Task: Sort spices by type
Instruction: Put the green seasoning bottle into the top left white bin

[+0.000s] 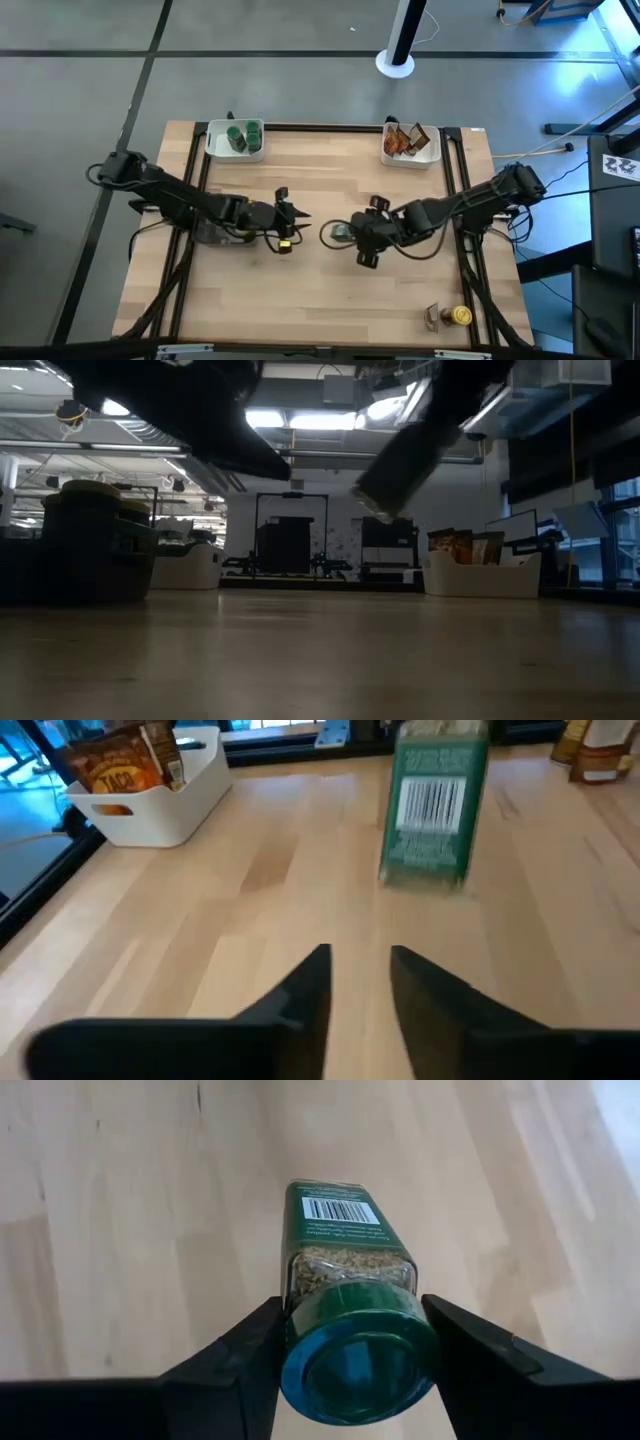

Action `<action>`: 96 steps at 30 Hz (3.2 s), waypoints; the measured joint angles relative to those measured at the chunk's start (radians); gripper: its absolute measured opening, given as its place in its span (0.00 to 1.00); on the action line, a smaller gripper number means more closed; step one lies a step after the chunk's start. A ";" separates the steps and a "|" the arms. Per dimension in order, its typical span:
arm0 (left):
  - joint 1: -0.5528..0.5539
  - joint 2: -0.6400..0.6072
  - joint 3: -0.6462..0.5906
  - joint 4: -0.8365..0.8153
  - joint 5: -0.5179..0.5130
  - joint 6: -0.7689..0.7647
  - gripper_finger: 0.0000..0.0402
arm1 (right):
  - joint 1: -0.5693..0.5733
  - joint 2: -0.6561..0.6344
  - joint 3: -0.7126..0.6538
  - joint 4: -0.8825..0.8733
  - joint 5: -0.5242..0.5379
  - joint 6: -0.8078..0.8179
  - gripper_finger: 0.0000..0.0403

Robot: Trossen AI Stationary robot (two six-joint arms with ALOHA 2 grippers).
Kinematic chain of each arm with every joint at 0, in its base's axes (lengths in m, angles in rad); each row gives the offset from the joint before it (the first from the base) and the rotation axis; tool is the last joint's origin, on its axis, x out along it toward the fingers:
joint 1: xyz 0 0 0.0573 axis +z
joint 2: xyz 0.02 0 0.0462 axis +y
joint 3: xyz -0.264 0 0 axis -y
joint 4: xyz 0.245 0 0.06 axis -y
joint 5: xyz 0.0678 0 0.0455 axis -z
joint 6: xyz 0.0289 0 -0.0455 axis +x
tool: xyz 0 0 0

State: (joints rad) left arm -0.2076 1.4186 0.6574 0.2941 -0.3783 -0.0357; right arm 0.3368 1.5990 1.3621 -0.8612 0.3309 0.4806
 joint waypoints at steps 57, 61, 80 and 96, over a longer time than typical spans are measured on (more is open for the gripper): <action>0.097 0.075 0.000 -0.085 0.260 -0.011 0.01 | -0.122 0.303 0.002 0.438 -0.019 -0.274 0.55; 0.096 0.075 0.000 -0.071 0.260 -0.016 0.00 | -0.123 0.307 0.000 0.457 -0.024 -0.279 0.60; 0.069 0.075 0.001 0.099 0.263 -0.066 0.51 | -0.035 0.102 0.064 0.091 0.008 -0.202 0.92; 0.051 0.132 0.000 0.348 0.210 -0.041 0.77 | 0.177 -0.014 -0.311 0.187 0.375 0.221 0.92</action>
State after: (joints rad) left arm -0.1563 1.5508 0.6579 0.6425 -0.1685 -0.0766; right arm 0.5137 1.5848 1.0514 -0.6745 0.7061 0.7017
